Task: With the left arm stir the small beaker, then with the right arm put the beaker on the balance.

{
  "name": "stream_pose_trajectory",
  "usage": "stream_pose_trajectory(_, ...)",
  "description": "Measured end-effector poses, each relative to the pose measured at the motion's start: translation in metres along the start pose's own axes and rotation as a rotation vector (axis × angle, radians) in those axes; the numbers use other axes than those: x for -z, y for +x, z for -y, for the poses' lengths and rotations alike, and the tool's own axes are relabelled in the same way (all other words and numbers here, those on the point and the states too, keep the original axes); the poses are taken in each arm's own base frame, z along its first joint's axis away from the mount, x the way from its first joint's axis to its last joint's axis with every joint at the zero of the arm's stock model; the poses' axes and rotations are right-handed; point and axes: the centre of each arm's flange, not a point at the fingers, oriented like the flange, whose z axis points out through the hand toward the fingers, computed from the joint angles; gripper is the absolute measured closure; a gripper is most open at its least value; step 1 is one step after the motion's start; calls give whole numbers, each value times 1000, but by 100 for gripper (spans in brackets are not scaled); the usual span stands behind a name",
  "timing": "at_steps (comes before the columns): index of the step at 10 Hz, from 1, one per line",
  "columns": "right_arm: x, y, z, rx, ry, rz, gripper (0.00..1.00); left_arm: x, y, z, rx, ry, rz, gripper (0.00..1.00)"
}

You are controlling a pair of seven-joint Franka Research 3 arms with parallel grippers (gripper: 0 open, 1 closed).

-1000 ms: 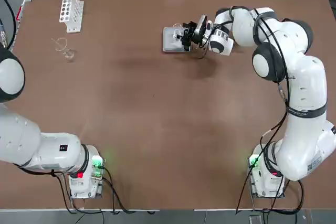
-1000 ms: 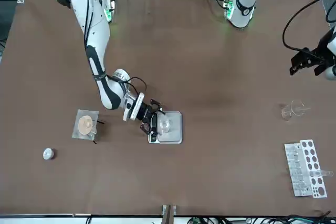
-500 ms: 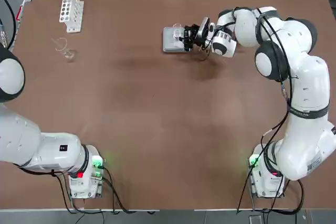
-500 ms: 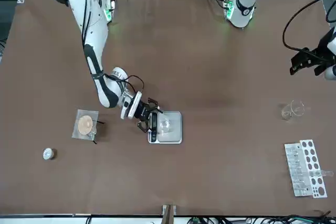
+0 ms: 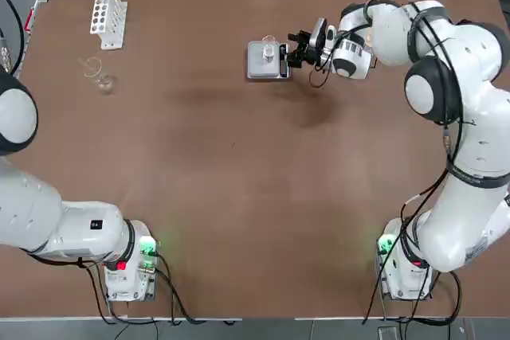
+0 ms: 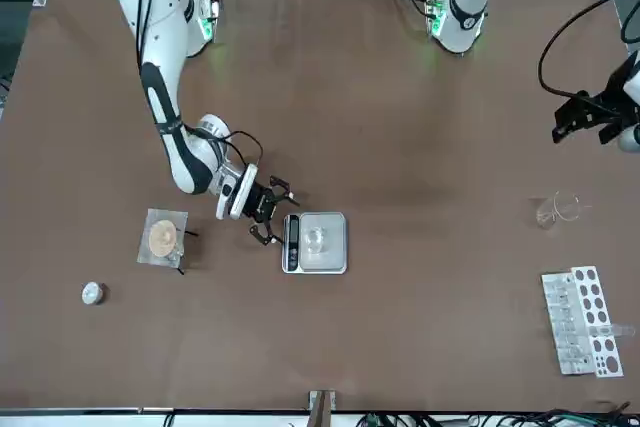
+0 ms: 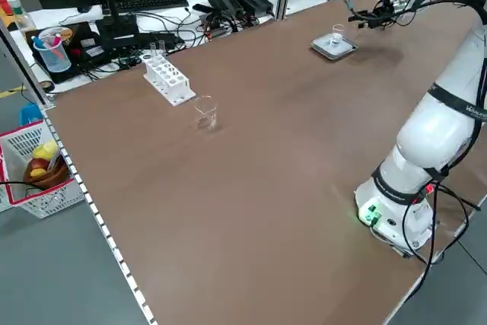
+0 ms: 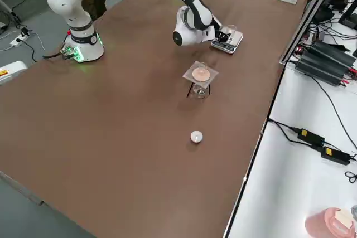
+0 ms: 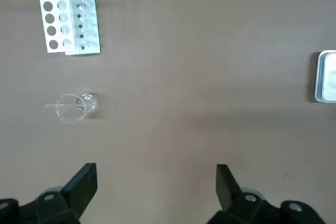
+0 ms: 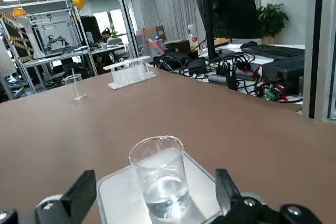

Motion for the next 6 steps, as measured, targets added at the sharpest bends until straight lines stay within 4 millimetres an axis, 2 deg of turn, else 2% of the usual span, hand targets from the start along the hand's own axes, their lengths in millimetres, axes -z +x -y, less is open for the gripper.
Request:
stream_pose_trajectory(3, 18, 40, 2, -26, -27, 67, 0, 0, 0, 0, 0, 0, 0, 0)
stream_pose_trajectory(6, 40, 87, -4, -90, -74, 228, 0, 0, 0, 0, 1, 0, 0, 0)
